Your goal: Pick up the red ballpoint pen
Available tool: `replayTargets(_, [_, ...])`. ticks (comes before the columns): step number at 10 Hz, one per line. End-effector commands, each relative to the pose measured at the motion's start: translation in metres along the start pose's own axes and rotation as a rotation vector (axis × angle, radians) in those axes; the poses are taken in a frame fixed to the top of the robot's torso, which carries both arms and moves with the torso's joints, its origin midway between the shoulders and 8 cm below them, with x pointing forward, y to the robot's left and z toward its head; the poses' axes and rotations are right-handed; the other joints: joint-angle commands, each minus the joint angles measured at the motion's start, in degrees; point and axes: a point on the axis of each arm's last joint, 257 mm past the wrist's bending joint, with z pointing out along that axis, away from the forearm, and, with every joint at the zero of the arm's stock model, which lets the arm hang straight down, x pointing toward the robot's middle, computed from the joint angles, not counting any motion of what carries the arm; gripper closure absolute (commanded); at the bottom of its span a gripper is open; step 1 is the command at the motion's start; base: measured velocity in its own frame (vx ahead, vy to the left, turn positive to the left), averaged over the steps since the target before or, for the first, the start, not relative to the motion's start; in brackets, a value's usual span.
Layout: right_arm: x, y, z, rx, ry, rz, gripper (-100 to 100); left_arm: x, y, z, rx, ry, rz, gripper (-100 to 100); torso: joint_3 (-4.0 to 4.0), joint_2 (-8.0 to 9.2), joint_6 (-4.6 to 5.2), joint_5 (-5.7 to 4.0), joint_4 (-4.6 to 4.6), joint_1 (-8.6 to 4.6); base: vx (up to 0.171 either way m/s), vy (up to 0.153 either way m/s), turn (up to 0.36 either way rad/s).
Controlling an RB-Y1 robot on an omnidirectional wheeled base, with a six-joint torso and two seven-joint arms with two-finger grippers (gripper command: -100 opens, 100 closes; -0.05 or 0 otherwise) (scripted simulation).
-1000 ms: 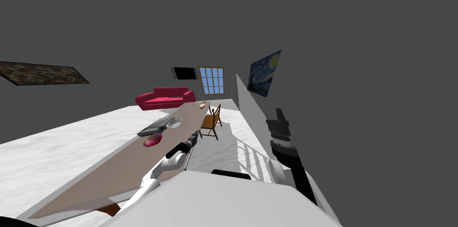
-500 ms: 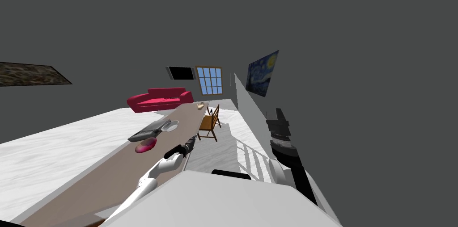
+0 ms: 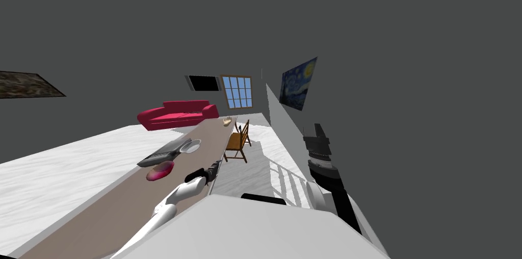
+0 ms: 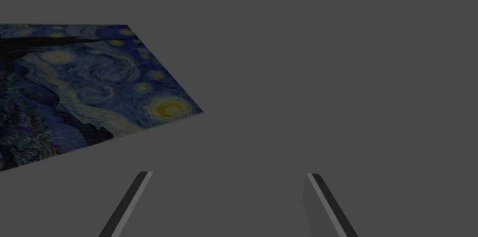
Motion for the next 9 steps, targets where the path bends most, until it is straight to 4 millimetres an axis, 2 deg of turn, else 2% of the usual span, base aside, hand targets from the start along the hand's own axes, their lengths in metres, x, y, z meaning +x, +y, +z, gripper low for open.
replayTargets(1, [0.000, 0.000, 0.000, 0.000, 0.000, 0.000, 0, -0.011, 0.019, 0.002, -0.049, -0.009, -0.013, -100, 0.00, 0.00, 0.00, 0.00, 0.00, 0.00, 0.032, 0.038, -0.044])
replayTargets(4, [0.000, 0.000, 0.000, 0.000, 0.000, 0.000, 0, -0.029, 0.055, 0.001, -0.164, -0.018, -0.050, -100, -0.02, -0.02, -0.02, 0.02, -0.01, 0.04, 0.041, 0.055, -0.058])
replayTargets(6, [0.000, 0.000, 0.000, 0.000, 0.000, 0.000, 0, -0.035, 0.067, 0.000, -0.187, -0.029, -0.057, -100, -0.02, -0.03, -0.01, 0.03, -0.01, 0.06, 0.023, 0.035, -0.019])
replayTargets(7, [0.000, 0.000, 0.000, 0.000, 0.000, 0.000, 0, -0.044, 0.085, -0.002, -0.242, -0.035, -0.078, -100, 0.02, 0.04, -0.03, 0.00, 0.00, -0.05, 0.026, 0.033, -0.057])
replayTargets(8, [0.000, 0.000, 0.000, 0.000, 0.000, 0.000, 0, -0.046, 0.089, -0.003, -0.250, -0.038, -0.080, -100, 0.01, 0.02, -0.01, 0.00, 0.00, -0.02, 0.030, 0.045, -0.039])
replayTargets(9, [0.000, 0.000, 0.000, 0.000, 0.000, 0.000, 0, -0.054, 0.107, -0.007, -0.306, -0.045, -0.102, -100, 0.00, 0.01, -0.02, 0.01, 0.00, 0.01, 0.031, 0.058, -0.056])
